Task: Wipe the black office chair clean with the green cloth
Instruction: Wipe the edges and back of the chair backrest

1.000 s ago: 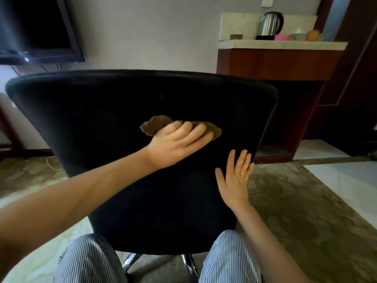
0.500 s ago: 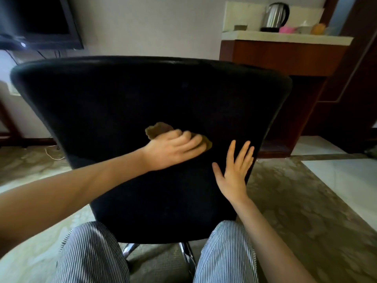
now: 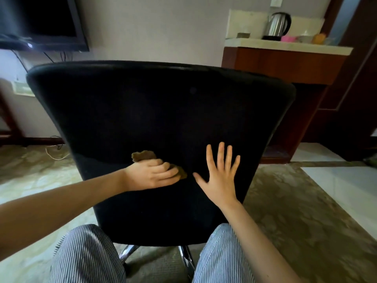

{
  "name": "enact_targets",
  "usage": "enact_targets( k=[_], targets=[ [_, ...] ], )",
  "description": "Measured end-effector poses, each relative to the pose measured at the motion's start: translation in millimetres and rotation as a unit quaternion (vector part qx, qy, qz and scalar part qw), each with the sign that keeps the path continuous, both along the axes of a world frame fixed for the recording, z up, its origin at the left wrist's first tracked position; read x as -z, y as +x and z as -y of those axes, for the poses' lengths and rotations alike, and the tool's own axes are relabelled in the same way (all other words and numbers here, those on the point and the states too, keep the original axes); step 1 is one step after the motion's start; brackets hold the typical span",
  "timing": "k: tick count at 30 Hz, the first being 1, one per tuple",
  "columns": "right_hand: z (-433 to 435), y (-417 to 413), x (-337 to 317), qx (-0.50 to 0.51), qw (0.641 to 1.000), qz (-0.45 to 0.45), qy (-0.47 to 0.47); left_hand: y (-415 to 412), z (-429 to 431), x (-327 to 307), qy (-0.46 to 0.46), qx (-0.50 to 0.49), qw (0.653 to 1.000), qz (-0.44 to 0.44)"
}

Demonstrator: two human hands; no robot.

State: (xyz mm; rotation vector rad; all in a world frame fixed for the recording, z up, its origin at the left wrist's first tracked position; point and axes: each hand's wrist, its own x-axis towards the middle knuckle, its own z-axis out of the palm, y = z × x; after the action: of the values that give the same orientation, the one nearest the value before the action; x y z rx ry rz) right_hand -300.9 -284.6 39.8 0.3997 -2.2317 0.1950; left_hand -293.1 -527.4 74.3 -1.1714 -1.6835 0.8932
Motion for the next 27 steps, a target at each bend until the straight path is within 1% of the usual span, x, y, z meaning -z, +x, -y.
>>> enact_targets(
  k=[2,3,6,8,11,13,16,18,21,23,25,27],
  targets=[
    [3.0,1.3,-0.5,0.004,1.000,-0.006,0.006,1.1,3.8,-15.9,-0.014,0.014,0.999,-0.025],
    [4.4,2.0,-0.8,0.008,1.000,-0.007,0.009,2.1,4.4,-29.2,0.005,0.022,0.999,-0.036],
    [7.2,4.4,-3.1,0.021,0.999,-0.015,0.024,5.8,4.6,-69.9,0.104,0.046,0.992,-0.054],
    [13.6,8.5,-6.3,0.021,0.997,-0.040,0.056,5.9,6.7,-80.4,0.169,0.058,0.982,-0.059],
    [30.0,14.2,-8.7,-0.004,0.989,-0.074,0.127,2.9,6.9,-65.4,0.222,0.067,0.971,-0.059],
    [40.1,14.0,-5.6,-0.003,0.990,-0.065,0.128,-0.1,9.0,-43.4,0.223,0.060,0.972,-0.043],
    [38.7,7.8,1.4,0.005,0.991,-0.040,0.124,-0.3,15.4,-9.2,0.250,0.043,0.967,0.004],
    [31.0,3.1,2.6,0.005,0.990,-0.036,0.136,0.5,25.3,10.9,0.217,0.032,0.975,0.023],
    [25.5,-1.1,-1.0,0.007,0.988,-0.030,0.149,1.3,44.2,17.8,0.092,0.024,0.995,0.011],
    [25.5,-2.0,-1.5,0.014,0.988,-0.023,0.155,1.4,50.6,6.7,0.033,0.033,0.999,-0.008],
    [23.9,-2.9,-0.7,0.018,0.987,-0.023,0.161,2.2,51.7,-11.2,0.014,0.040,0.998,-0.035],
    [20.4,-4.7,-0.1,0.021,0.986,-0.032,0.162,5.3,52.2,-33.4,0.047,0.041,0.996,-0.056]
  ],
)
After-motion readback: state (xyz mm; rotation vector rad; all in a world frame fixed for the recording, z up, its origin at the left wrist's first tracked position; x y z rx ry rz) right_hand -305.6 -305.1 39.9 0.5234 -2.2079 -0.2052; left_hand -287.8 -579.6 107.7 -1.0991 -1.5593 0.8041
